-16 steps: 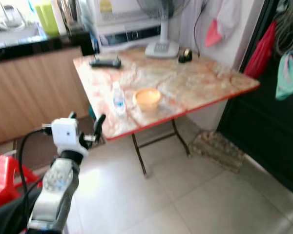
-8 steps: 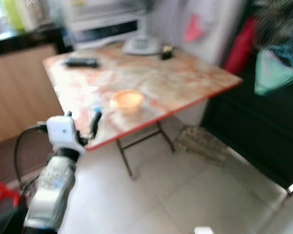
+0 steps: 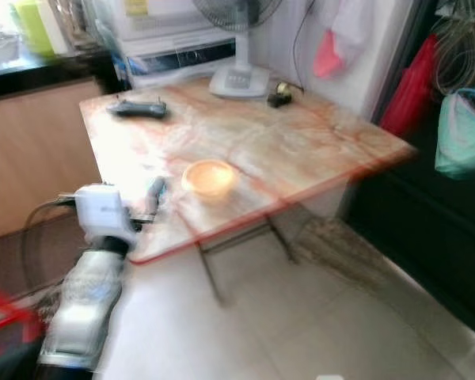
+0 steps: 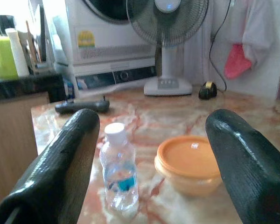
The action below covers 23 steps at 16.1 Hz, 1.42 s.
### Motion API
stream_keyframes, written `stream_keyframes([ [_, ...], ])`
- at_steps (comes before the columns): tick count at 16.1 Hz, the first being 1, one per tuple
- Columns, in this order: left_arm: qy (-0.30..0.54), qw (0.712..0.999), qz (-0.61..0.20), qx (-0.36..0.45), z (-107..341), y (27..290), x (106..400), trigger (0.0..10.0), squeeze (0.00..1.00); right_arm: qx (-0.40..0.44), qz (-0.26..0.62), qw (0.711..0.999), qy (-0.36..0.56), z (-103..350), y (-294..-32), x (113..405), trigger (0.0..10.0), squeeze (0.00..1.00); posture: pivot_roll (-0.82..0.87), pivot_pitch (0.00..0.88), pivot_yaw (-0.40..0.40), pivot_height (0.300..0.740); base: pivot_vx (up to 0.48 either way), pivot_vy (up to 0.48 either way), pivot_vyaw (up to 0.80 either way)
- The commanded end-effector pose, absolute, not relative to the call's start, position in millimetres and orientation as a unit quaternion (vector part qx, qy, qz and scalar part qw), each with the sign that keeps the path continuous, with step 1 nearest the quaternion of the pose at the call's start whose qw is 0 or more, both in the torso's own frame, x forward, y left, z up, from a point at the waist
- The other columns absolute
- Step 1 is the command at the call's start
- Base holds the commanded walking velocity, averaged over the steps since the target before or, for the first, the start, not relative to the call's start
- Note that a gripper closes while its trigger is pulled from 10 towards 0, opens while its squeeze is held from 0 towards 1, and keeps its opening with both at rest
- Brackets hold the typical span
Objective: Restocking fridge
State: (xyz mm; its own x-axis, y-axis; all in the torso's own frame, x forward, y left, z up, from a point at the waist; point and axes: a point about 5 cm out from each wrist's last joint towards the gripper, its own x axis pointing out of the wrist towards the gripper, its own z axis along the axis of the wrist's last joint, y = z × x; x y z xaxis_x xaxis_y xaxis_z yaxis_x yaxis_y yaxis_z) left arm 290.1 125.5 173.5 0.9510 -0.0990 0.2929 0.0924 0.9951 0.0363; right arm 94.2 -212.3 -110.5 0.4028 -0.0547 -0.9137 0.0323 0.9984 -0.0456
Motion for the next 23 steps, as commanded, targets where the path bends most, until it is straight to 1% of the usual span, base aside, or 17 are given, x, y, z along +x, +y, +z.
stream_keyframes([
  [1,-0.159,0.987,-0.024,0.025,180.6,140.8,290.5,10.0,0.0,-0.007,-0.013,0.852,0.524,-106.6,-204.2,113.9,10.0,0.0,0.1,0.0,-0.034,0.74,0.266,0.0,0.75],
  [15,-0.185,0.982,-0.027,0.04,197.4,139.2,293.5,10.0,0.0,0.004,-0.016,0.851,0.524,-106.0,-204.7,116.0,10.0,0.0,0.11,0.0,-0.033,0.74,0.281,0.0,0.0],
  [23,-0.186,0.981,-0.036,0.05,207.9,139.7,293.0,10.0,0.0,0.006,-0.014,0.852,0.524,-106.3,-203.3,115.5,10.0,0.0,0.12,0.0,-0.026,0.74,0.0,0.0,0.0],
])
